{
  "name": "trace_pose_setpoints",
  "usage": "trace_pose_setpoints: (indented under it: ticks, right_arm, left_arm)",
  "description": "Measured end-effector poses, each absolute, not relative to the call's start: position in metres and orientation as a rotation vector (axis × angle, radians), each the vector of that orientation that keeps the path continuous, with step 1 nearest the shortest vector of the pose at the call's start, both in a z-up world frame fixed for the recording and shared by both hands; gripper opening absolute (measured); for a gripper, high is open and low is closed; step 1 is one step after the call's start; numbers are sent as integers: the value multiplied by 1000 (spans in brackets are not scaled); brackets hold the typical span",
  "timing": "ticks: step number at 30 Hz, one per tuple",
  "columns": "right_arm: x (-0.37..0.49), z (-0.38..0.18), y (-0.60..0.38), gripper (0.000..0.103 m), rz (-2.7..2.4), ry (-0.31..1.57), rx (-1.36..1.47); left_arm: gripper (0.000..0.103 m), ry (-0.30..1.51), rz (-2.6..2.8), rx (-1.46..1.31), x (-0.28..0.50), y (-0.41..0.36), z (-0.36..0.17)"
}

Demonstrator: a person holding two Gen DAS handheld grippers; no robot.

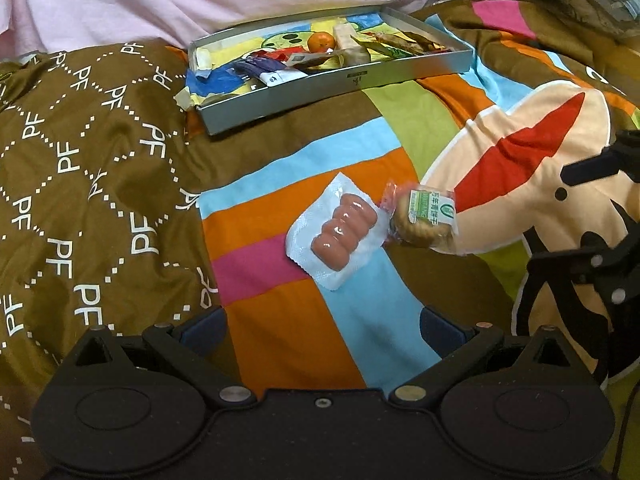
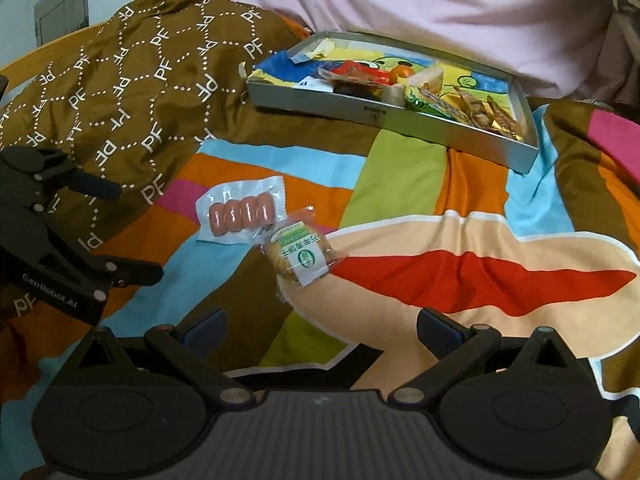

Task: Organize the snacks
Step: 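Move both tools back toward the sausage pack and biscuit packet, then grasp the sausage pack with the left gripper while the right gripper grasps the biscuit packet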

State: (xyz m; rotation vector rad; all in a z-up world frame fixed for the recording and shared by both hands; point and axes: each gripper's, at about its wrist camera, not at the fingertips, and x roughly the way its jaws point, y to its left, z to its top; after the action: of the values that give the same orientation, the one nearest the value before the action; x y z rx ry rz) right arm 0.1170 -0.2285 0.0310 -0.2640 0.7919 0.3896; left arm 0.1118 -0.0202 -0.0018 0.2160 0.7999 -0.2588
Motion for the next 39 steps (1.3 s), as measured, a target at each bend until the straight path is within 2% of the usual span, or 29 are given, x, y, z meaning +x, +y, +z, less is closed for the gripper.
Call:
trace_pose_setpoints:
  ticks: [15,27,39]
  right_arm:
    - [128,19,-223,103,389,822,-257]
    - [140,10,-214,103,433,714,-411]
    - [166,-2,-211,103,483,731,-422]
  left_arm:
    - [102,771,-241,279,129,-25,-7]
    - [102,731,-291,378,147,-37,-16]
    - [102,720,-305,418,167,-39,-27]
